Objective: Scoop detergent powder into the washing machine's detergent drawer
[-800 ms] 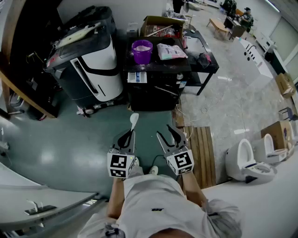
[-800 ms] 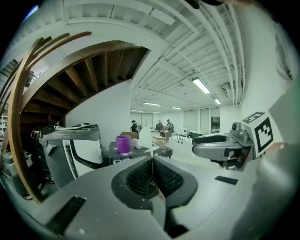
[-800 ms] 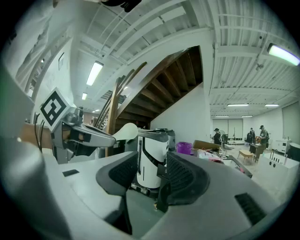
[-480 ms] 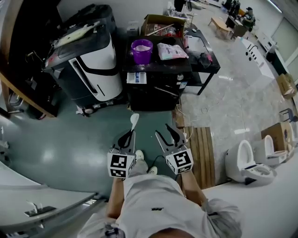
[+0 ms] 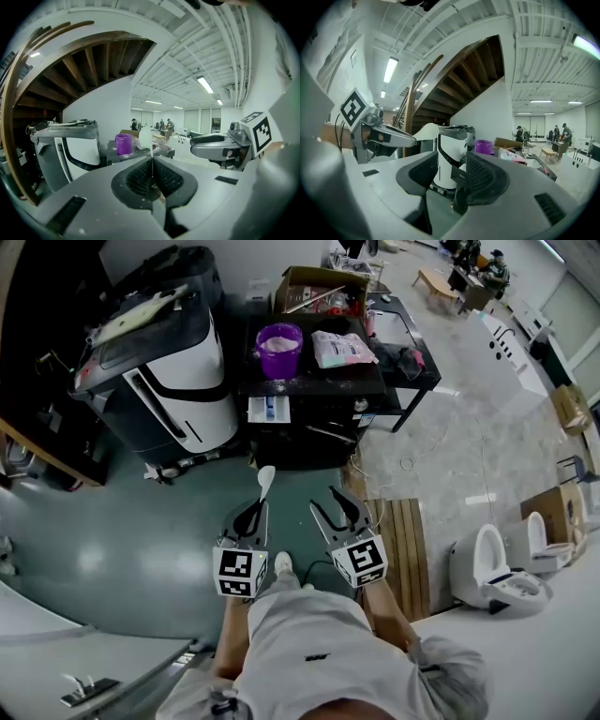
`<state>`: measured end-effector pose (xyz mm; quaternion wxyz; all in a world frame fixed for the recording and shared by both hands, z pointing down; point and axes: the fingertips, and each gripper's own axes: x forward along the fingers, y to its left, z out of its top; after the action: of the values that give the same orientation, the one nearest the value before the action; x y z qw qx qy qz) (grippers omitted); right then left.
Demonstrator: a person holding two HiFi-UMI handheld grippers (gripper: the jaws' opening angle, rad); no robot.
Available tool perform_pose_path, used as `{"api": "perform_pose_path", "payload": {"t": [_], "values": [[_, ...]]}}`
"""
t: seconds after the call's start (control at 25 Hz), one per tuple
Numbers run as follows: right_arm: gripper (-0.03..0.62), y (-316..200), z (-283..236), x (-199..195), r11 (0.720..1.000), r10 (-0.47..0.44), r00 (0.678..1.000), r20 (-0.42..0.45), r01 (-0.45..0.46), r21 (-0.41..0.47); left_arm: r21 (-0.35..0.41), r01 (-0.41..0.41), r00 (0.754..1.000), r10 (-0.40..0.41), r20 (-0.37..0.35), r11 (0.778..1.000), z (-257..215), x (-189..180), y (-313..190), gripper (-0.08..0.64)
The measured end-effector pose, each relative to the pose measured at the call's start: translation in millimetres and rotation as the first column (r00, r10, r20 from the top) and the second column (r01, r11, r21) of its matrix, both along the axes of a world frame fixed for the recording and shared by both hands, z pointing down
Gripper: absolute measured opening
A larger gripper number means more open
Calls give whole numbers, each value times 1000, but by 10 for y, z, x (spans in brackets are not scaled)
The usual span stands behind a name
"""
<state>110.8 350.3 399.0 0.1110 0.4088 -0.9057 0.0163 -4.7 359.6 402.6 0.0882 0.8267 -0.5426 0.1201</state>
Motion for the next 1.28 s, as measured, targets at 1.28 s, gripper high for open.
{"api": "perform_pose_path", "payload": {"t": [1.28], "values": [[169,-1487,87,-528,998,61,998,-32,-62,-32,-20,-52,998,52,-36,998,59,-528,-1550,15]]}}
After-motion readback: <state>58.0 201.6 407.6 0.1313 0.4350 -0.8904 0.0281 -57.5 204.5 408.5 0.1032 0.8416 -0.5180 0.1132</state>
